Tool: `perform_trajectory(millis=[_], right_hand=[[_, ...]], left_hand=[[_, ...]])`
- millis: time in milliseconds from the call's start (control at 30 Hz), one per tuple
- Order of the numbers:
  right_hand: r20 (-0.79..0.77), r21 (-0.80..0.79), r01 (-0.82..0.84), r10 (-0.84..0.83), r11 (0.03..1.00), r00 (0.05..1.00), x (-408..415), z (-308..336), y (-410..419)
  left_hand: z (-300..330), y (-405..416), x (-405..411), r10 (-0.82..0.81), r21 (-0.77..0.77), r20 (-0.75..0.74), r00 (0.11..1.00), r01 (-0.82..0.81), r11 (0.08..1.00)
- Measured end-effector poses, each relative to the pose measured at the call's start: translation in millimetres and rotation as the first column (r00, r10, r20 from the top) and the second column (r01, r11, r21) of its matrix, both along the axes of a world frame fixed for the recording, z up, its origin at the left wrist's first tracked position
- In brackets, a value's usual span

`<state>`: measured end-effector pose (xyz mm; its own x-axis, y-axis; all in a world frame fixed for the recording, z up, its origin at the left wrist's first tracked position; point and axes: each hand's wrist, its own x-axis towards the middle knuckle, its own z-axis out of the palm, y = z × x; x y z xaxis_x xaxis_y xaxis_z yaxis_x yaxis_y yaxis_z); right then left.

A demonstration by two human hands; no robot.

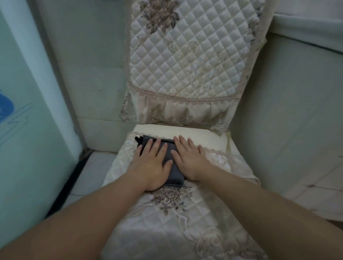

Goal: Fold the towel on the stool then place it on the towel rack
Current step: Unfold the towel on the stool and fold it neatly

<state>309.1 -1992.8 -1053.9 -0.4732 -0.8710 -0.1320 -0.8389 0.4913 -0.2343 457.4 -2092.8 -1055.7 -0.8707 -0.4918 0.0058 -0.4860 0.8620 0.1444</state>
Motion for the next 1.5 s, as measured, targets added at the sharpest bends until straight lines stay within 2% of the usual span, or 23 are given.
perform_trajectory(millis=[233,367,500,600,667,733,767,833,867,933,967,1000,1033,1067,1100,1133,1167,1200,1267,1400,1500], right_hand=[[-0.056,0.054,-0.006,0.009,0.999,0.998,0.2,8.7,0.2],[-0.005,0.037,-0.01,0.011,0.999,1.0,0.7,4.0,3.1],[-0.005,0.119,-0.026,0.027,0.993,1.0,-3.9,7.8,-3.1],[0.034,0.121,-0.015,0.011,0.993,0.999,-5.9,11.4,-5.6],[0.05,0.075,-0.027,0.023,0.997,0.998,-8.1,17.1,-5.5],[0.079,-0.041,-0.032,0.035,0.999,0.996,-13.1,30.4,-7.0],[0.109,-0.118,-0.016,0.029,0.993,0.994,-15.4,39.9,-9.0],[0.182,-0.23,0.057,-0.015,0.971,0.983,-16.8,60.1,-13.3],[0.202,-0.26,0.078,-0.024,0.962,0.979,-14.5,69.4,-14.0],[0.215,-0.286,0.047,0.016,0.957,0.976,-0.4,82.8,-10.4],[0.221,-0.276,0.004,0.06,0.961,0.973,10.4,86.6,-4.3],[0.211,-0.246,-0.059,0.112,0.967,0.971,22.9,87.9,5.9],[0.163,-0.209,-0.136,0.172,0.968,0.971,35.1,85.5,17.9],[0.083,-0.168,-0.218,0.234,0.961,0.969,45.7,80.8,30.7],[-0.004,-0.132,-0.287,0.289,0.949,0.957,53.7,74.5,42.5],[-0.068,-0.105,-0.328,0.322,0.939,0.944,59.4,67.8,53.0],[-0.105,-0.09,-0.344,0.335,0.935,0.936,63.3,61.7,60.1],[-0.128,-0.084,-0.346,0.334,0.934,0.934,66.0,56.3,65.0],[-0.192,-0.091,-0.345,0.324,0.934,0.926,68.1,45.2,71.5],[-0.288,-0.156,-0.272,0.22,0.949,0.932,67.3,31.2,80.6],[-0.328,-0.194,-0.251,0.178,0.948,0.928,68.7,30.7,82.3]], left_hand=[[2.1,-2.7,7.2,0.011,0.032,0.031,0.999,-0.012,0.999],[-0.9,-5.4,8.4,0.015,0.056,0.024,1.0,-0.016,0.998],[3.6,-4.0,6.8,0.019,0.05,0.041,0.999,-0.021,0.999],[9.2,-0.5,15.8,0.033,0.127,0.0,0.999,-0.033,0.991],[17.1,-1.4,28.1,0.073,0.267,-0.151,0.986,-0.031,0.963],[28.1,-8.6,44.3,0.227,0.417,-0.348,0.91,-0.066,0.907],[34.8,-14.7,52.0,0.337,0.479,-0.385,0.859,-0.126,0.869],[48.5,-28.9,63.5,0.533,0.631,-0.312,0.786,-0.248,0.735],[52.9,-35.6,67.1,0.6,0.719,-0.237,0.764,-0.278,0.637],[60.9,-42.3,72.0,0.657,0.865,-0.058,0.751,-0.29,0.409],[63.3,-42.9,73.7,0.638,0.884,-0.006,0.77,-0.294,0.363],[63.3,-41.5,75.5,0.597,0.87,-0.008,0.802,-0.289,0.4],[60.8,-39.3,77.2,0.525,0.81,-0.067,0.848,-0.261,0.525],[58.6,-36.9,80.1,0.399,0.684,-0.165,0.902,-0.187,0.705],[57.7,-34.3,84.3,0.201,0.488,-0.261,0.944,-0.051,0.871],[56.1,-30.3,88.8,-0.05,0.261,-0.31,0.949,0.135,0.956],[54.2,-27.0,92.7,-0.267,0.078,-0.288,0.919,0.301,0.951],[51.7,-25.1,95.1,-0.405,-0.041,-0.23,0.885,0.407,0.913],[45.6,-22.3,94.3,-0.521,-0.189,-0.146,0.841,0.493,0.849],[42.3,-27.5,87.4,-0.496,-0.299,0.025,0.868,0.48,0.825],[44.6,-34.4,89.1,-0.493,-0.365,0.05,0.869,0.475,0.8]])
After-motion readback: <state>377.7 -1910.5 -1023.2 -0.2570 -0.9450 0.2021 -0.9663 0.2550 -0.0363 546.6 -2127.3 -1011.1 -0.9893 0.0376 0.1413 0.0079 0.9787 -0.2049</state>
